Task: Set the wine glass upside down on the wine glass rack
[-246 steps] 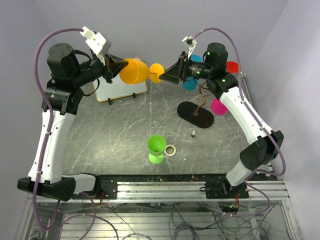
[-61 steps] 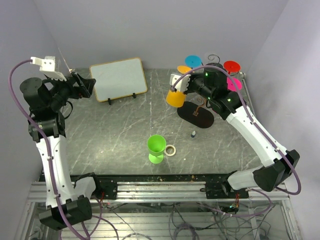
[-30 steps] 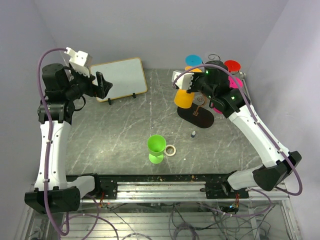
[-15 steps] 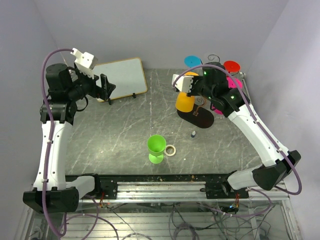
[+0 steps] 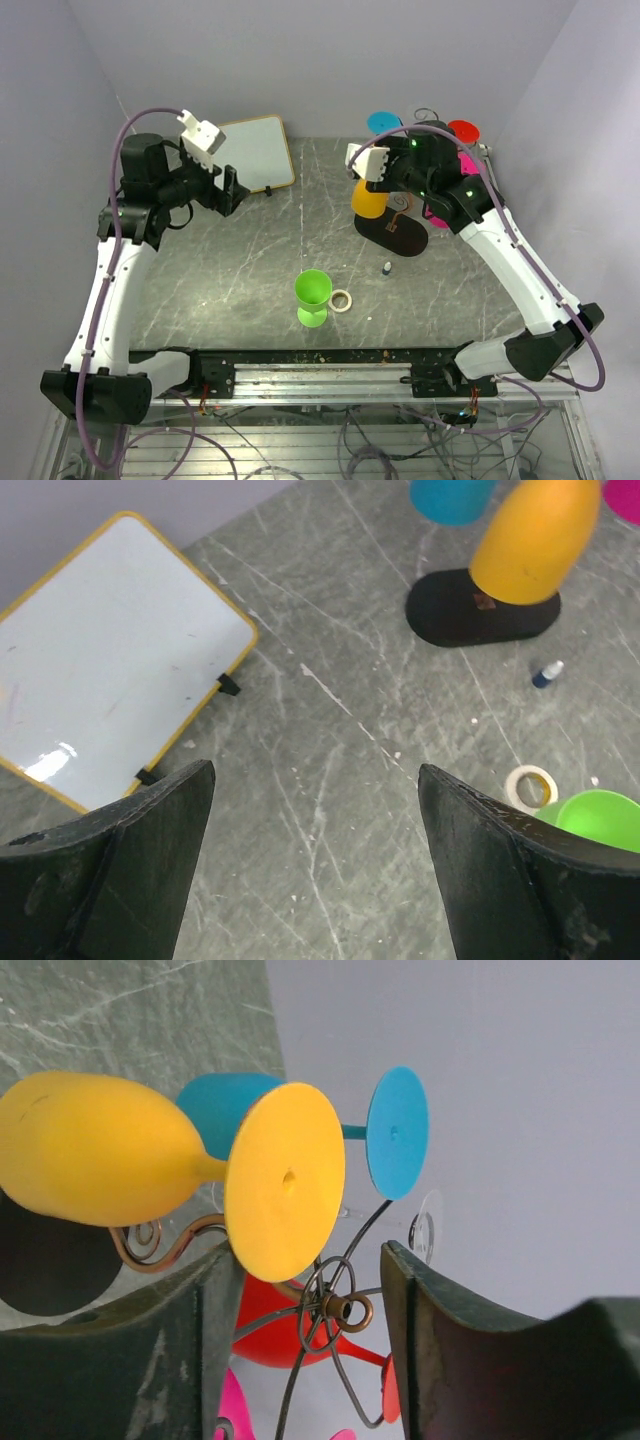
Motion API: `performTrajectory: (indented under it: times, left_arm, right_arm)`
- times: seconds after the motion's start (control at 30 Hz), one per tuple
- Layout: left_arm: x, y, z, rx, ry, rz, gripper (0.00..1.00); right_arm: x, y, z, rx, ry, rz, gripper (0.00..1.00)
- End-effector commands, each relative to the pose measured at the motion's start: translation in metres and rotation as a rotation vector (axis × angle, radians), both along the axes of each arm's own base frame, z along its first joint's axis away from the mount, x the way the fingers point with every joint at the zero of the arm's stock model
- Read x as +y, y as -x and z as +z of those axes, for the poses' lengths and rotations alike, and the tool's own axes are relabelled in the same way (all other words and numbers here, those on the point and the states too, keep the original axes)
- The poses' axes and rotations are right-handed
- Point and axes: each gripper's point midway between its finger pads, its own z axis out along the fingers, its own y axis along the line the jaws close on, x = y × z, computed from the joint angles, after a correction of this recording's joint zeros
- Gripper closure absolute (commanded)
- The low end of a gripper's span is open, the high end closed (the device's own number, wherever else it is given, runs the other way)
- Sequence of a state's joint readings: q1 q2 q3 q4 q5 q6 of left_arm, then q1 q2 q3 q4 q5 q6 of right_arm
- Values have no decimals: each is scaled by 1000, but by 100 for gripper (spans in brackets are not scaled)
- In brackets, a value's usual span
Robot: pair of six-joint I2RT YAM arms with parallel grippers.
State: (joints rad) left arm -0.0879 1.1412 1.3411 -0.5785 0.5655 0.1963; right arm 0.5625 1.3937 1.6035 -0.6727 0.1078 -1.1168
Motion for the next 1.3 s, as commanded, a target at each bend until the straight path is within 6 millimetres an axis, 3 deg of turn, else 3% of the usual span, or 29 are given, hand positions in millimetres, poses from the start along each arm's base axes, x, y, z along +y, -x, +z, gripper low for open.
performTrajectory:
  times: [0.0,0.27,0.33,0.63,0.77,1.03,1.27]
  left_arm:
    - [-26,12,-14,28,-17,-121,8]
    - [-69,33,-41,49,-86,-277,8]
    - [-79,37,-49,53,-107,-310,8]
    - [-123,64,-83,108,-149,-494,9]
    - [-133,69,-96,123,-179,-526,9]
    - [-144,80,-100,152,-154,-577,11]
    - [-152,99,-115,177,-215,-676,16]
  right_arm:
    - [-5,10,2,27,-18,1,39]
    - [-12,23,12,64,-94,48,24]
    - [-23,22,17,67,-127,33,21]
    - [-40,28,37,76,-264,42,19]
    - [-39,32,34,106,-302,76,19]
    - [-42,36,37,122,-358,84,19]
    - [-72,41,53,91,-423,2,19]
